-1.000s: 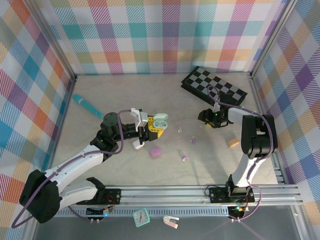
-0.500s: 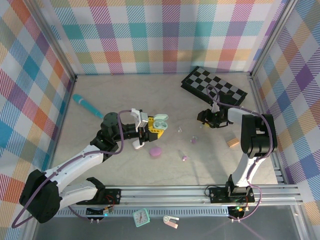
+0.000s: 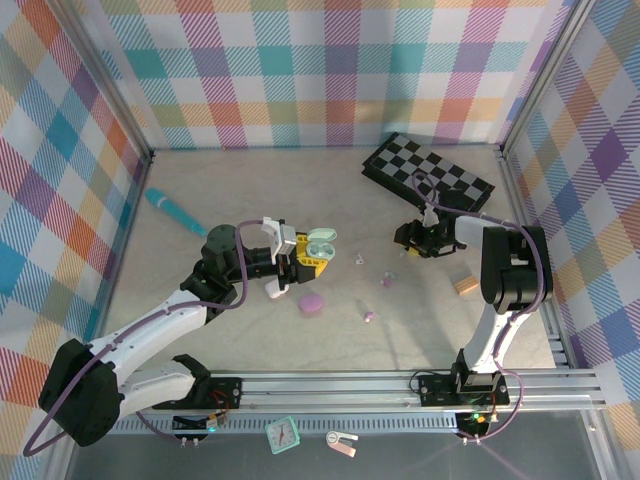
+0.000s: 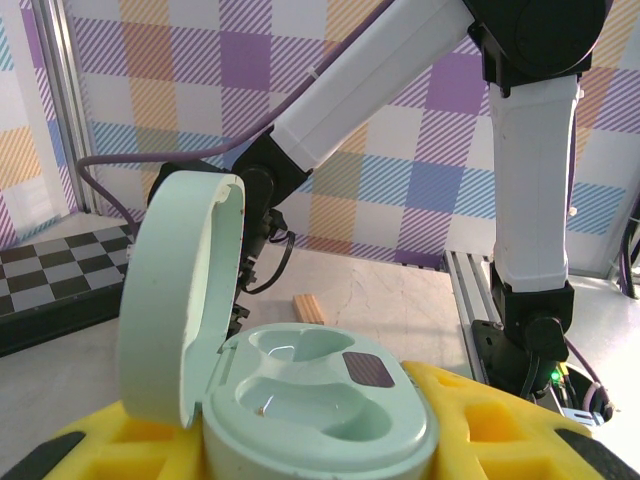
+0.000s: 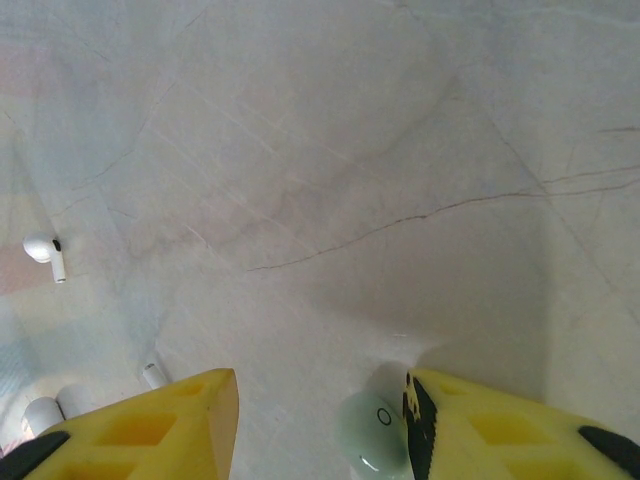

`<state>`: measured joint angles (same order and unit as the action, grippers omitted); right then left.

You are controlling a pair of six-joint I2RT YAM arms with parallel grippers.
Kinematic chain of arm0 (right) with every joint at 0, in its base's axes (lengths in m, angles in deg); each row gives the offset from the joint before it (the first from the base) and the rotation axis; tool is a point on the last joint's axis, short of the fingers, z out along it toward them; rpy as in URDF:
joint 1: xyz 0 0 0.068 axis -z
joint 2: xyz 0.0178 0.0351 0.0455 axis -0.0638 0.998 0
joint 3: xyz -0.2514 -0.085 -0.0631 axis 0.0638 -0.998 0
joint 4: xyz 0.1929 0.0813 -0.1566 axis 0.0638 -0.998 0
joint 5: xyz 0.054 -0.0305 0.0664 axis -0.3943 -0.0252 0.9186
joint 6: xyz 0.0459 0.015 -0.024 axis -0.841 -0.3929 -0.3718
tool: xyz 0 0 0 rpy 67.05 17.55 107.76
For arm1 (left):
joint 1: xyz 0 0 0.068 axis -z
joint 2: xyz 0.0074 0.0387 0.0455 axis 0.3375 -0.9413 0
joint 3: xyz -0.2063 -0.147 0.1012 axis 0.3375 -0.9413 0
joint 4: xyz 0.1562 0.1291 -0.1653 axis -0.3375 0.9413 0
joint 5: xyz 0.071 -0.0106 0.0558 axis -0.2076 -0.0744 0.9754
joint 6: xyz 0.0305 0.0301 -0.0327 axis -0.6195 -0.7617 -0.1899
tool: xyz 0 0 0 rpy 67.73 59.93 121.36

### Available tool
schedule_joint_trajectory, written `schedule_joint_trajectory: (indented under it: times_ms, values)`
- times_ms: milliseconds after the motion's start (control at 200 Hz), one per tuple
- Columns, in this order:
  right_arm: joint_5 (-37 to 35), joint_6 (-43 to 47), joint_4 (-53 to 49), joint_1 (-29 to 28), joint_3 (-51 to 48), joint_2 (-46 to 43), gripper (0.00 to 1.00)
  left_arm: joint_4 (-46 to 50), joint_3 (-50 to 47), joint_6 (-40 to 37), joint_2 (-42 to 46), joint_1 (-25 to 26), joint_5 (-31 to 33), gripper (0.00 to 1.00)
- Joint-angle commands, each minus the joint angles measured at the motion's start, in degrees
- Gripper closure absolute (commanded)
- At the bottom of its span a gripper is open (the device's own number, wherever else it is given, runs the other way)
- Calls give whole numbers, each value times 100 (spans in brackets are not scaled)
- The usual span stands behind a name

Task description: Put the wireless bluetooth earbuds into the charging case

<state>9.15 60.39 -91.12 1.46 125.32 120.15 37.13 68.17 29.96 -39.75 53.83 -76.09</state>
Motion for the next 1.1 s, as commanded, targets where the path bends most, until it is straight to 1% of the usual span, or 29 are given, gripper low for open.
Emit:
schedule_joint_trajectory:
  times_ms: [0, 110, 165, 230, 355, 605, 755, 850, 1095]
  values:
    - [146, 148, -218, 31, -77, 21, 52, -121, 18, -120, 57, 26, -153, 64]
    - [346, 151, -138, 23, -203, -99, 57, -116, 9, -116, 70, 26, -153, 64]
    - [419, 151, -110, 20, -231, -145, 58, -119, 9, -128, 58, 26, -142, 64]
    - [414, 171, -145, 18, -222, -173, 59, -155, 22, -121, 35, 26, -155, 64]
    - [437, 199, -201, 17, -171, -119, 65, -161, 33, -111, 16, 26, -181, 64]
    - [506, 216, -213, 25, -196, -12, 73, -142, 18, -120, 28, 26, -155, 64]
    - [550, 228, -222, 17, -174, 12, 72, -146, 35, -120, 4, 26, -163, 64]
    - [544, 235, -281, 16, -120, 42, 68, -155, 42, -120, -16, 26, -170, 64]
    - [493, 313, -479, -24, 37, 121, 67, -166, 36, -129, -15, 26, -171, 64]
